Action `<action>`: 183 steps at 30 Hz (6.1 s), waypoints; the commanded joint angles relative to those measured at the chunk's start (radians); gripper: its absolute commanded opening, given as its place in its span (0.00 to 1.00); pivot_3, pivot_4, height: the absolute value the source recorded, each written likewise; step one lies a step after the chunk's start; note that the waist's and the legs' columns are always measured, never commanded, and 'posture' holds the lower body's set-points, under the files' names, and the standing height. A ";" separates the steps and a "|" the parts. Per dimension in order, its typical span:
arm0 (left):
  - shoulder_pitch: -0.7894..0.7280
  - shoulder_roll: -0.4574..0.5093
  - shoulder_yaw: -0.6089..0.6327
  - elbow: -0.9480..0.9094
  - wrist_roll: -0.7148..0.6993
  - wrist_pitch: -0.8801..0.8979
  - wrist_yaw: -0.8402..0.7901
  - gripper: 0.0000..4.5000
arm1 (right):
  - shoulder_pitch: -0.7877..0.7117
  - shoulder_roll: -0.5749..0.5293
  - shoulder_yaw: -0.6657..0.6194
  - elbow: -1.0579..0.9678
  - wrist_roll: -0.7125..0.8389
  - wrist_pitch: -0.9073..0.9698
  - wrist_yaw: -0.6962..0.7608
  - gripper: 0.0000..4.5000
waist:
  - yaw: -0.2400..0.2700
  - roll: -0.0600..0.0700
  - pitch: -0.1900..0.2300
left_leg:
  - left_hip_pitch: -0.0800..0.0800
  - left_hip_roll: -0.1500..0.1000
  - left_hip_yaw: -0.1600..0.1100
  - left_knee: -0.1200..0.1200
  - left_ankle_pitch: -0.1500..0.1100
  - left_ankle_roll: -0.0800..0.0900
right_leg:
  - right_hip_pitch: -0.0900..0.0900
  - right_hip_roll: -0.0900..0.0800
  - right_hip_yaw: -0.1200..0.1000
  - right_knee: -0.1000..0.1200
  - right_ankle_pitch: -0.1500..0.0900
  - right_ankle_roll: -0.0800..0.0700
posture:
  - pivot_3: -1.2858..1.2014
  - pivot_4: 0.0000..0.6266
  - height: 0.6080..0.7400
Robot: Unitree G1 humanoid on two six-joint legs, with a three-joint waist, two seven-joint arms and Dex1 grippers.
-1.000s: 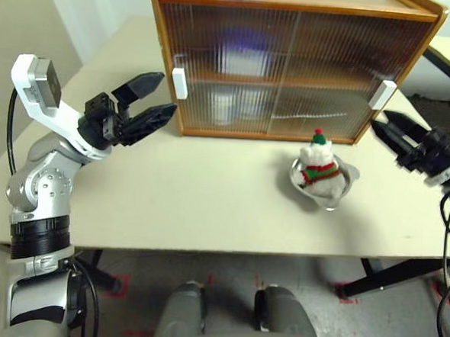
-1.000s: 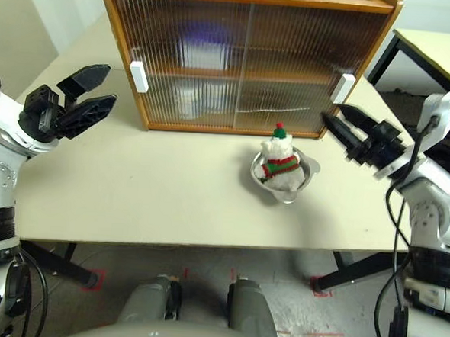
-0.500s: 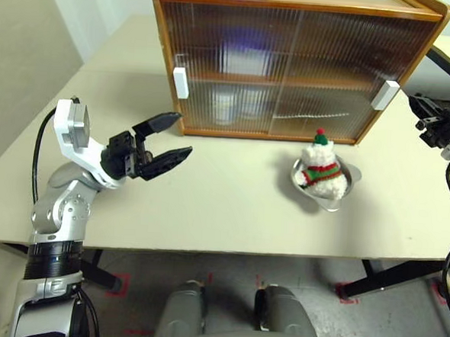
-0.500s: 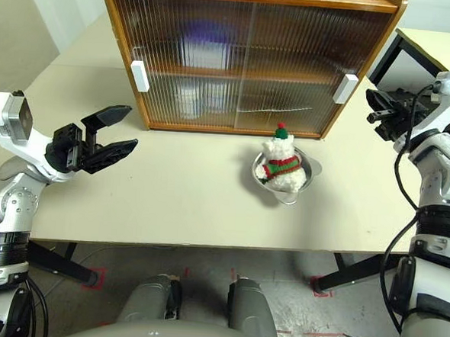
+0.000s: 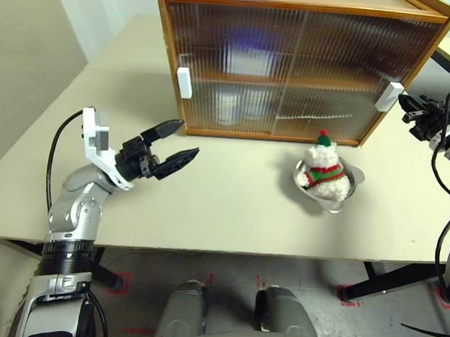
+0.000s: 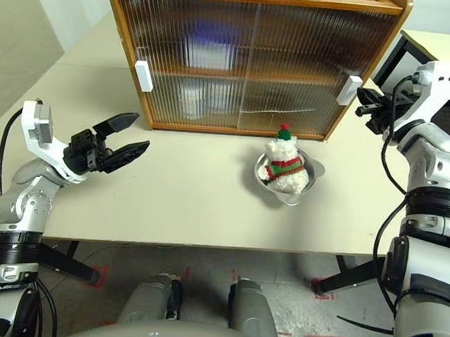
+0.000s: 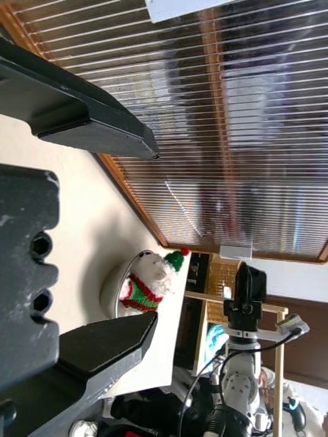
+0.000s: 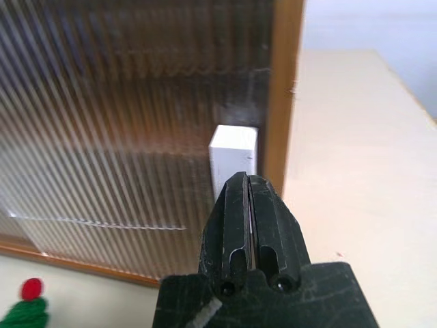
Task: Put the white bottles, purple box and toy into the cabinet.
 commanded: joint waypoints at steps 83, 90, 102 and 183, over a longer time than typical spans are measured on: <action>-0.020 -0.048 -0.046 -0.037 -0.023 -0.001 0.033 1.00 | -0.068 0.365 0.154 -0.242 -0.004 0.194 0.096 0.02 | 0.000 0.002 -0.001 | 0.000 0.002 0.001 -0.003 0.000 0.000 | -0.004 0.001 -0.001 0.004 0.001 0.001 | 0.57 0.00 1.00; -0.018 -0.055 -0.041 -0.039 -0.032 -0.003 0.031 1.00 | -0.033 0.358 0.160 -0.311 0.009 0.236 0.093 0.02 | -0.001 0.002 -0.001 | 0.000 0.003 0.001 -0.004 0.000 0.000 | -0.005 0.002 -0.001 0.005 0.001 0.002 | 0.57 0.00 1.00; -0.022 -0.090 -0.006 -0.039 -0.077 -0.018 0.020 1.00 | 0.058 0.106 0.106 -0.493 0.047 0.416 0.122 0.55 | 0.026 0.002 -0.001 | -0.002 0.002 0.002 -0.004 0.000 0.000 | -0.006 0.002 -0.001 0.003 -0.002 -0.002 | 0.56 0.00 1.00; -0.081 -0.109 -0.001 0.048 -0.054 -0.046 0.003 1.00 | -0.167 -0.033 0.089 -0.382 0.106 0.461 0.035 0.01 | 0.022 -0.002 0.000 | -0.002 0.002 0.002 -0.005 0.000 0.000 | -0.004 0.002 -0.002 -0.001 -0.004 -0.003 | 0.55 0.00 1.00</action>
